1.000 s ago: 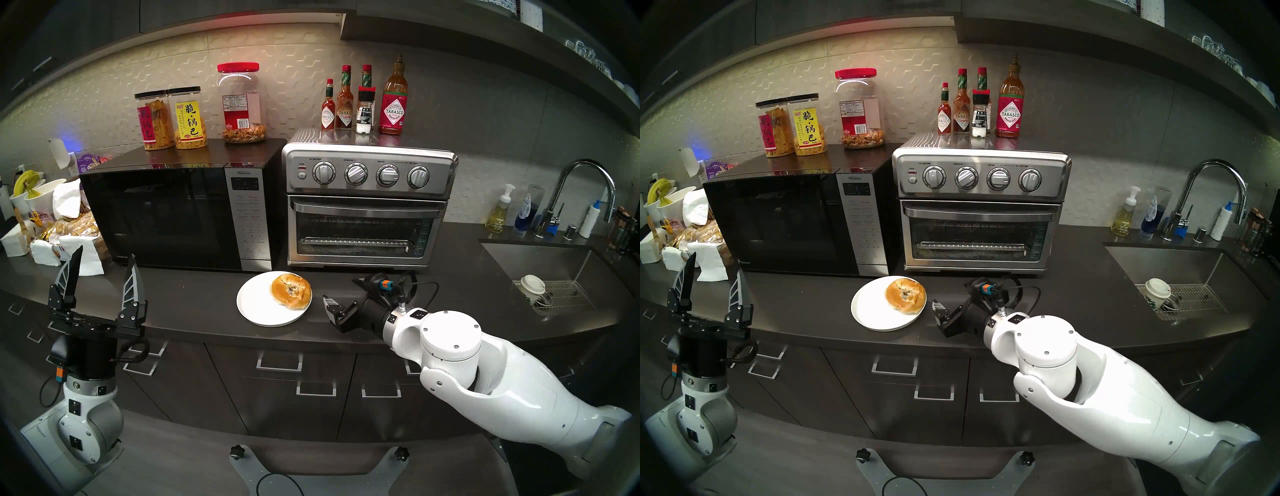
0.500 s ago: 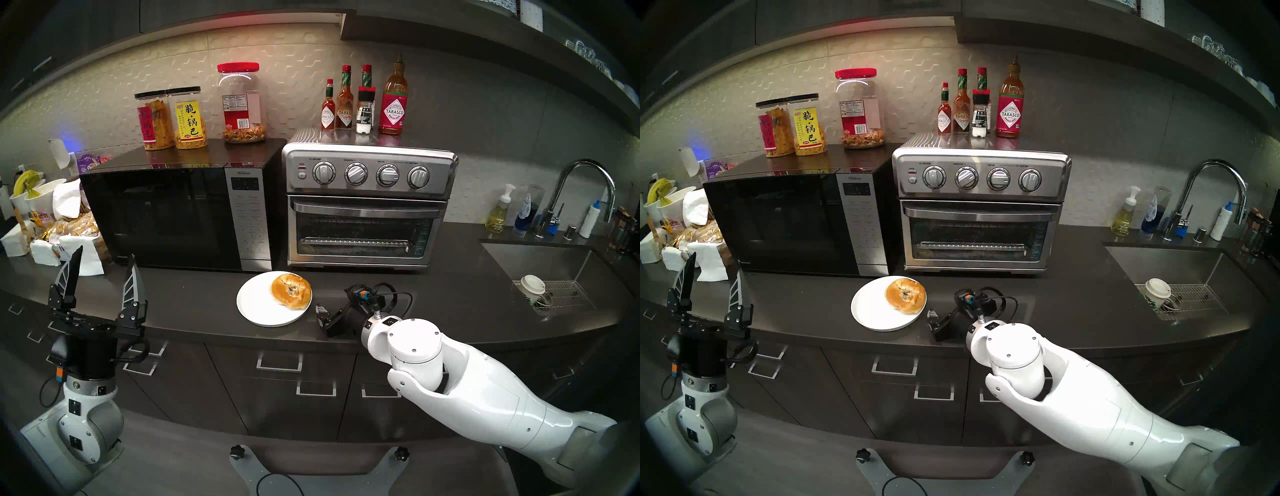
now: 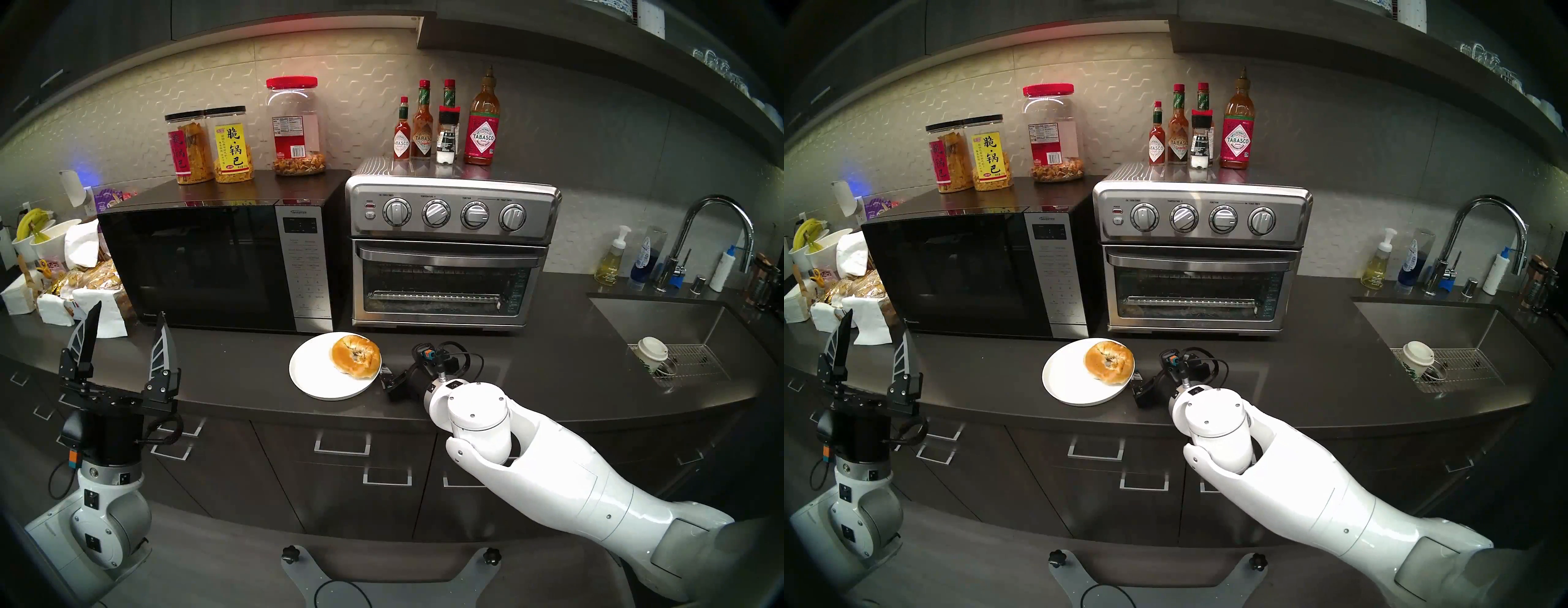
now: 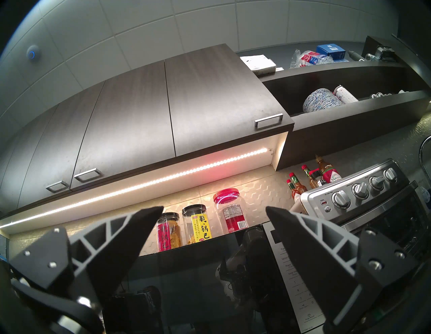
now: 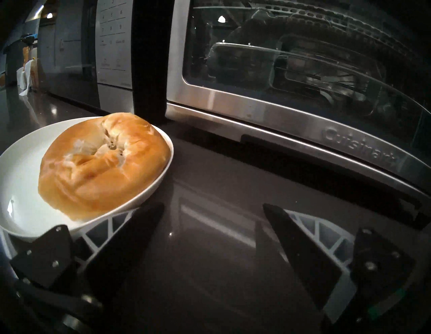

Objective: Open the oven and place the bagel inside on the rack

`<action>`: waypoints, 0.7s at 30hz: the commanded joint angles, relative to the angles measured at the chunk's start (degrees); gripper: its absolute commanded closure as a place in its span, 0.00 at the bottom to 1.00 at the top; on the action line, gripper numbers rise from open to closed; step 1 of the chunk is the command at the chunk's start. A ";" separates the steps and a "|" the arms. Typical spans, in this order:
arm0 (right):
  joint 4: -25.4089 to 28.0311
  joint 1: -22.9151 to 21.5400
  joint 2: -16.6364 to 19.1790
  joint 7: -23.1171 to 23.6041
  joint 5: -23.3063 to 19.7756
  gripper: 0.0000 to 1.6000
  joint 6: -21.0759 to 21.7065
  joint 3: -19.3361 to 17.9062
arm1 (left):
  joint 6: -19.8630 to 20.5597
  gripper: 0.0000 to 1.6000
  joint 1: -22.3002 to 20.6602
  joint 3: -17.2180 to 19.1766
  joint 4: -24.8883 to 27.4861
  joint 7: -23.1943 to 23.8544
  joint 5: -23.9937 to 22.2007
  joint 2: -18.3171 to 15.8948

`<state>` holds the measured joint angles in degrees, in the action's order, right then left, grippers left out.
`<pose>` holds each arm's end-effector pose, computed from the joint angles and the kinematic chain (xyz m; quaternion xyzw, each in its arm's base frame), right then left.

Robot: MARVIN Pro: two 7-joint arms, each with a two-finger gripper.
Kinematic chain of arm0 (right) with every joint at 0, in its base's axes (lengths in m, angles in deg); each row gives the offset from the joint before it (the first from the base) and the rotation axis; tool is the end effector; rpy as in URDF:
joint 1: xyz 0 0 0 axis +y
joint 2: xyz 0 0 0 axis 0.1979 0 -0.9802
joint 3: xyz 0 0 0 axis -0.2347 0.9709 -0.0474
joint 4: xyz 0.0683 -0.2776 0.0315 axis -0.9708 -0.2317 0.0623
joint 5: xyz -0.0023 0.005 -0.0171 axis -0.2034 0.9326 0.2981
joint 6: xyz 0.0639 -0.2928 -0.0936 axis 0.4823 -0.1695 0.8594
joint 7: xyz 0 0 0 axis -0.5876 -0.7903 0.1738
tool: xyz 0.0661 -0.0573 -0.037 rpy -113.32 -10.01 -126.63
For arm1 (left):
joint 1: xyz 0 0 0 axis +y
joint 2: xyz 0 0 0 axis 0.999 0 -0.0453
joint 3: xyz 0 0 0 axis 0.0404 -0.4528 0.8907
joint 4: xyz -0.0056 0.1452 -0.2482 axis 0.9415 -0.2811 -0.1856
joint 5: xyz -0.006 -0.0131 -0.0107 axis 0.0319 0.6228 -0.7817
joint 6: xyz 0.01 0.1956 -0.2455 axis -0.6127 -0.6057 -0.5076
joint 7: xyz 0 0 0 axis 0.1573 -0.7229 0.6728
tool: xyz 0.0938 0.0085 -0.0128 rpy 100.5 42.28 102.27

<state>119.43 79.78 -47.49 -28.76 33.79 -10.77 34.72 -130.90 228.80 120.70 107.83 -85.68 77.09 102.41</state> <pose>0.4091 0.1331 -0.2716 -0.7855 -0.2259 -0.5723 0.0670 0.2145 0.1425 -0.1865 -0.3660 0.0925 -0.9215 0.0911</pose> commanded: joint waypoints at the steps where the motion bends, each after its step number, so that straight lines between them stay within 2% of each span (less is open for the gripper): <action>1: -2.70 -2.54 -2.70 0.08 0.70 0.00 -1.90 -0.51 | -0.03 0.00 -0.06 0.38 0.49 -0.05 0.03 -0.01; 4: -3.33 -2.54 -2.64 0.48 0.81 0.00 -2.40 -0.50 | -0.02 0.00 -0.04 0.39 0.50 -0.04 0.03 -0.01; 11: -0.67 -0.92 -2.09 0.25 1.38 0.00 -2.27 0.54 | -0.02 0.00 -0.05 0.39 0.50 -0.05 0.03 -0.01; 21: 1.45 -0.35 -3.75 -1.41 2.01 0.00 -1.41 2.31 | -0.03 0.00 -0.07 0.37 0.49 -0.05 0.04 -0.01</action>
<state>118.47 79.50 -49.45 -29.27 35.56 -12.46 36.43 -130.90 228.80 120.70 107.83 -85.68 77.09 102.41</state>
